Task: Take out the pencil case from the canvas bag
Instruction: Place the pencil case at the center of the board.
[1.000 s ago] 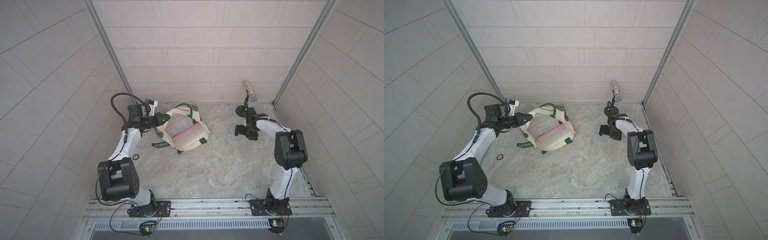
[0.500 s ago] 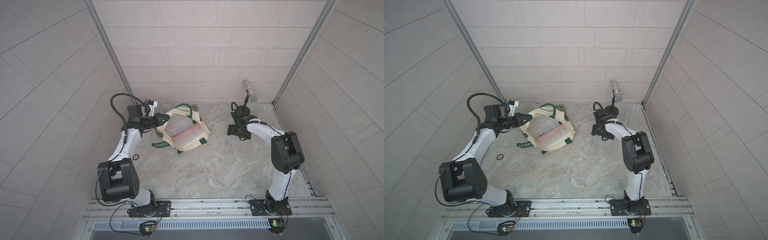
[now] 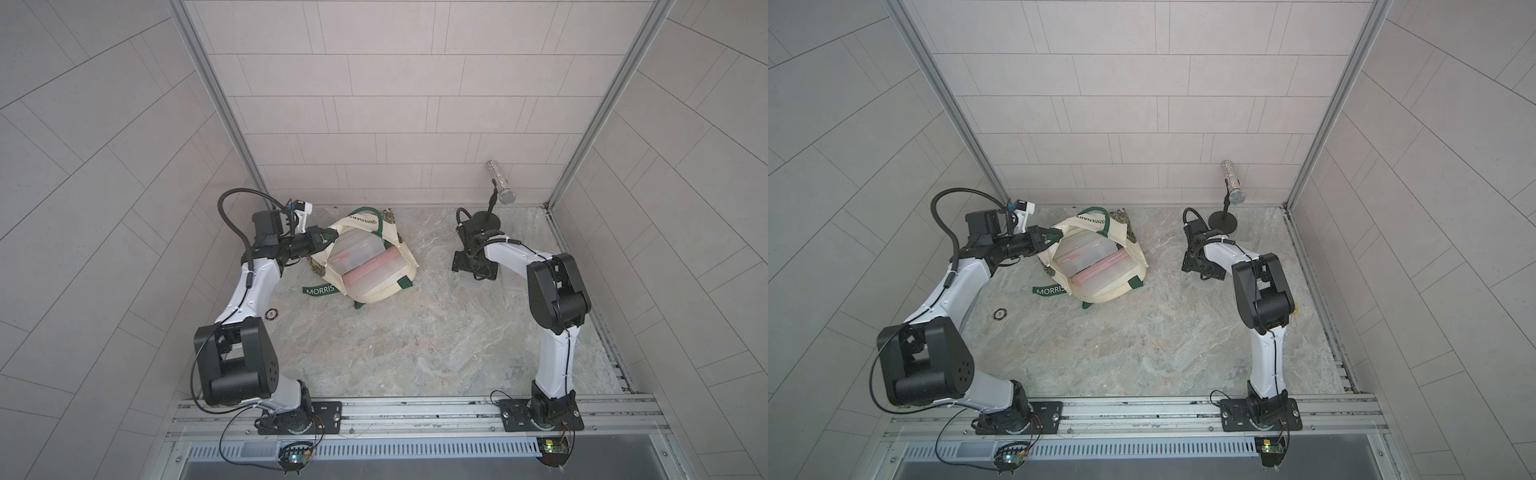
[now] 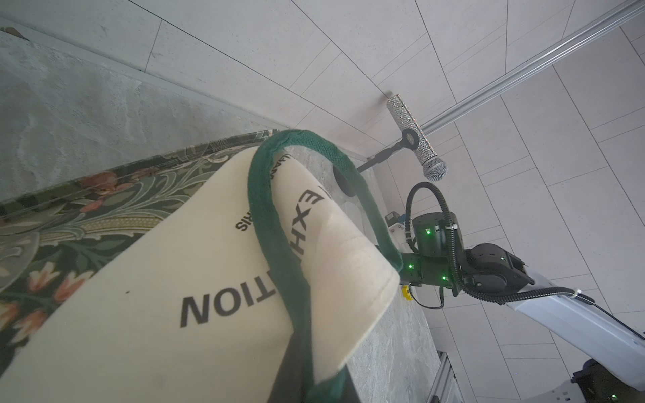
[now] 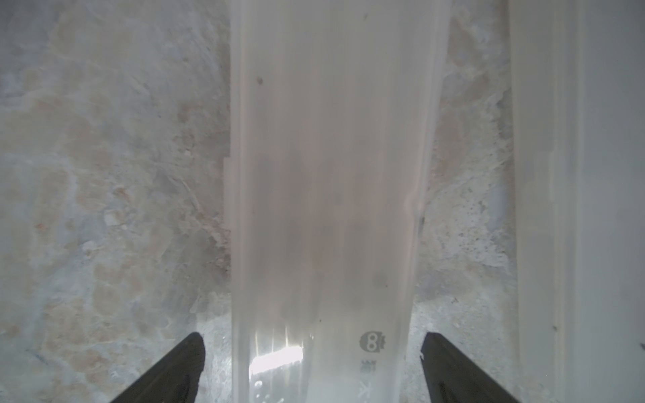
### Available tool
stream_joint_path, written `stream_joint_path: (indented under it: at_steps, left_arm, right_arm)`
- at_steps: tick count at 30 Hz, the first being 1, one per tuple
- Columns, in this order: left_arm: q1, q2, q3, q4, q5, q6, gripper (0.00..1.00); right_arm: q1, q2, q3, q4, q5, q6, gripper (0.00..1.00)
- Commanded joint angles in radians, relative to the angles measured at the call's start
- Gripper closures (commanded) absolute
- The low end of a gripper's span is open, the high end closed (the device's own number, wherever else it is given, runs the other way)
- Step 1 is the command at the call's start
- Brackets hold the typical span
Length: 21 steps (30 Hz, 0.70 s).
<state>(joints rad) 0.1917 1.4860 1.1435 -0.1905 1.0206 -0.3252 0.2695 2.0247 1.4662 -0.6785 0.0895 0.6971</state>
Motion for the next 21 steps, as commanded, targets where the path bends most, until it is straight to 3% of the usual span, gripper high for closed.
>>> stream_joint_path:
  at_steps: [1, 12, 21]
  left_arm:
    - [0.011, -0.038, -0.007, 0.067, 0.035, -0.011, 1.00]
    - [0.010, -0.031, -0.013, 0.081, 0.030, -0.028, 1.00]
    - [0.011, -0.035, -0.014, 0.084, 0.031, -0.032, 1.00]
  right_arm:
    - [-0.012, 0.030, 0.017, -0.004, -0.007, 0.017, 0.01]
    - [-0.076, -0.028, -0.078, 0.013, -0.062, -0.100, 0.32]
    - [-0.094, -0.091, -0.128, 0.004, -0.106, -0.245, 0.32]
